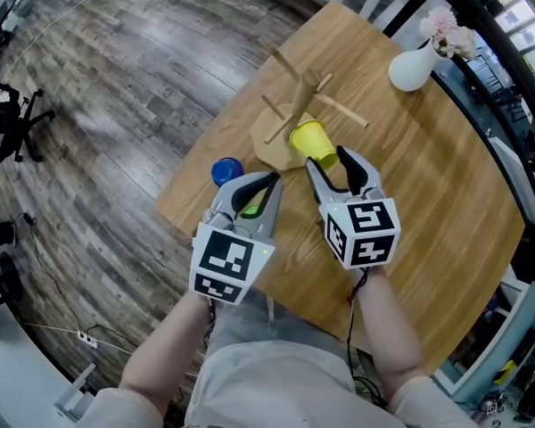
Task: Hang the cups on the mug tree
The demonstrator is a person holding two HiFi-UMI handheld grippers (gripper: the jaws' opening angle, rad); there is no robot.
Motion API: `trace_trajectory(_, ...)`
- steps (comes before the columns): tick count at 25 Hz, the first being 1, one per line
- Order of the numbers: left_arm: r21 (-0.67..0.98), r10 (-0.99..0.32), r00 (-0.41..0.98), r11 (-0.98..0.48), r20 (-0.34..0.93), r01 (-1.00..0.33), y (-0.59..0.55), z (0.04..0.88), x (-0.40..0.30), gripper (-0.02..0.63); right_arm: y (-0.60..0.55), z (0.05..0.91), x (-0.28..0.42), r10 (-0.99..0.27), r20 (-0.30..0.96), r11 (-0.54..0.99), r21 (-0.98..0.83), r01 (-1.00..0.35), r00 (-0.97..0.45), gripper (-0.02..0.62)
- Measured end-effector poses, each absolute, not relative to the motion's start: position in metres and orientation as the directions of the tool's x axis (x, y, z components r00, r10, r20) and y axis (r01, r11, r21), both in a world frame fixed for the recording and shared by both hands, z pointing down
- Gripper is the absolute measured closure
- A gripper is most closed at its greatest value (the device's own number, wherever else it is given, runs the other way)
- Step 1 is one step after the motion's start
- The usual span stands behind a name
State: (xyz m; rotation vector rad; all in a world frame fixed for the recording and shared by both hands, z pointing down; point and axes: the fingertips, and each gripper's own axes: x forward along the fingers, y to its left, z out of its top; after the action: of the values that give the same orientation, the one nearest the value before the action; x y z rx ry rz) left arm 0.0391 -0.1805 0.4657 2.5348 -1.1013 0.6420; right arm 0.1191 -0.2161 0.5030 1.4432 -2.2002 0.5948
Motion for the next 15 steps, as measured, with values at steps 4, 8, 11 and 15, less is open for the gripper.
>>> trace_trajectory(4, 0.089, -0.619, 0.601, -0.655, 0.506, -0.750, -0.178, 0.461, 0.034, 0.604, -0.211, 0.489, 0.121, -0.757, 0.554, 0.354, -0.098, -0.930, -0.346, 0.366)
trace_trajectory(8, 0.076, -0.640, 0.593, -0.646, 0.489, -0.759, -0.174, 0.446, 0.026, 0.604, -0.200, 0.465, 0.117, -0.777, 0.519, 0.356, -0.105, -0.929, -0.356, 0.371)
trace_trajectory(11, 0.062, -0.662, 0.586, -0.637, 0.468, -0.769, -0.168, 0.428, 0.017, 0.604, -0.190, 0.442, 0.111, -0.792, 0.478, 0.372, -0.113, -0.921, -0.379, 0.428)
trace_trajectory(15, 0.015, -0.706, 0.578, -0.629, 0.410, -0.778, -0.156, 0.391, 0.006, 0.604, -0.174, 0.407, 0.101, -0.813, 0.414, 0.403, -0.109, -0.909, -0.410, 0.484)
